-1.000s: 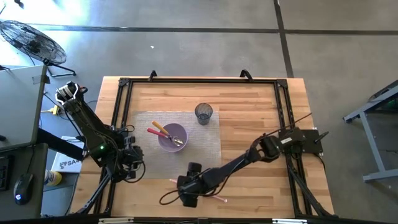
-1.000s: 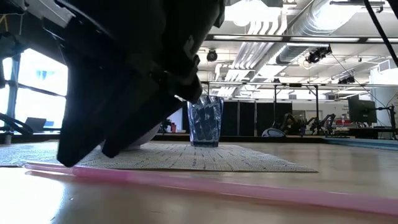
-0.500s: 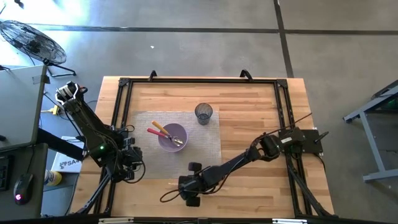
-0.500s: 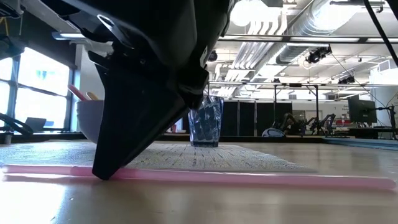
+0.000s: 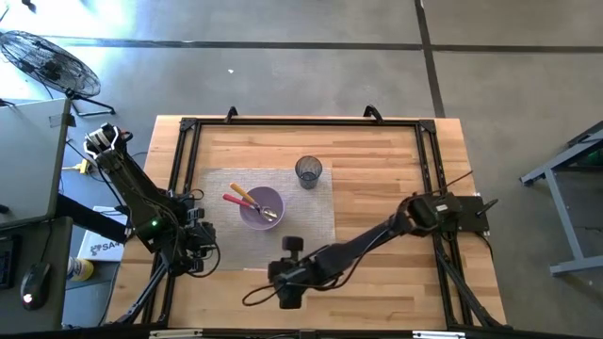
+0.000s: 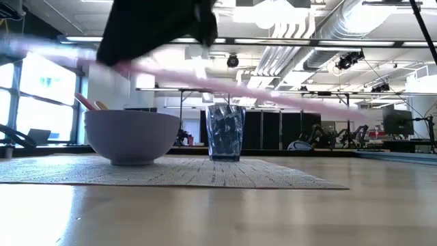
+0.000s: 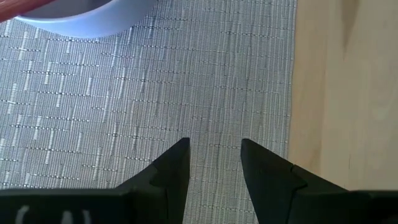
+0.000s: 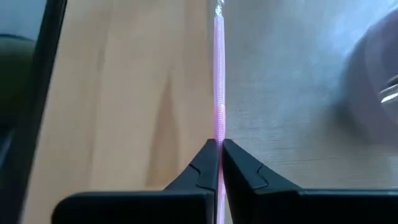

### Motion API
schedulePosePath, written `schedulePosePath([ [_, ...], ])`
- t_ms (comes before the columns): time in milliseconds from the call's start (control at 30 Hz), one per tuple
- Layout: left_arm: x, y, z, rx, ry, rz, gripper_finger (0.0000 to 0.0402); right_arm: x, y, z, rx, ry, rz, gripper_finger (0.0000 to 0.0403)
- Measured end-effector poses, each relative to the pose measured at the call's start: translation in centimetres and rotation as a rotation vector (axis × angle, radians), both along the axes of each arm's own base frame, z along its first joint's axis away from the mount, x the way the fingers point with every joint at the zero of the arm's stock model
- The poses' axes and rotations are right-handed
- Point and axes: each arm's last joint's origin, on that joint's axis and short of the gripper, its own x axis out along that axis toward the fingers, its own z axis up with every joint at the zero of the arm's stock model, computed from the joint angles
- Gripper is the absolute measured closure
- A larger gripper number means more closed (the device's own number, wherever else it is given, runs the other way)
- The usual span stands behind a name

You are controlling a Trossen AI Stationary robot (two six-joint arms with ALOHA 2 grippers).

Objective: Pick & Place Utensil
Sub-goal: Put the pink straw into the blue cup on the brown placemat

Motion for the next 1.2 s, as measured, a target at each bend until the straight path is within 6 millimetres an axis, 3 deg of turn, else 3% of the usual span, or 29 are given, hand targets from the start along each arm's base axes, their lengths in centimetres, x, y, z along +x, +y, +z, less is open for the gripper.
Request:
schedulePosePath([
  [167, 0.0, 0.0, 0.0, 0.0, 0.0, -0.001, 0.0262, -1.1, -0.9, 4.6, -0.147, -0.113, 0.026, 0.0399],
  [300, 0.0, 0.0, 0.0, -0.003, 0.004, -0.001, 0.0262, -1.2, -3.2, 7.9, -0.263, -0.198, -0.005, 0.0401],
  [500, 0.0, 0.0, 0.0, -0.004, 0.004, -0.002, 0.0262, 1.2, -8.6, 9.4, -0.244, -0.272, 0.015, 0.0401],
  [733, 0.1, -0.1, 0.0, -0.016, -0.003, -0.002, 0.0262, 3.1, -15.2, 8.8, -0.255, -0.444, 0.015, 0.0402],
  [867, 0.1, -0.2, 0.1, -0.032, -0.007, -0.003, 0.0262, 1.5, -18.1, 9.8, -0.269, -0.61, -0.03, 0.0402],
  [967, 0.1, -0.3, 0.1, -0.034, -0.008, -0.004, 0.0262, -1.0, -20.1, 10.1, -0.289, -0.763, -0.07, 0.0403],
  [1200, 0.2, -0.4, 0.2, -0.055, -0.006, -0.009, 0.0262, -8.3, -24.7, 7.6, -0.35, -1.101, -0.203, 0.0403],
])
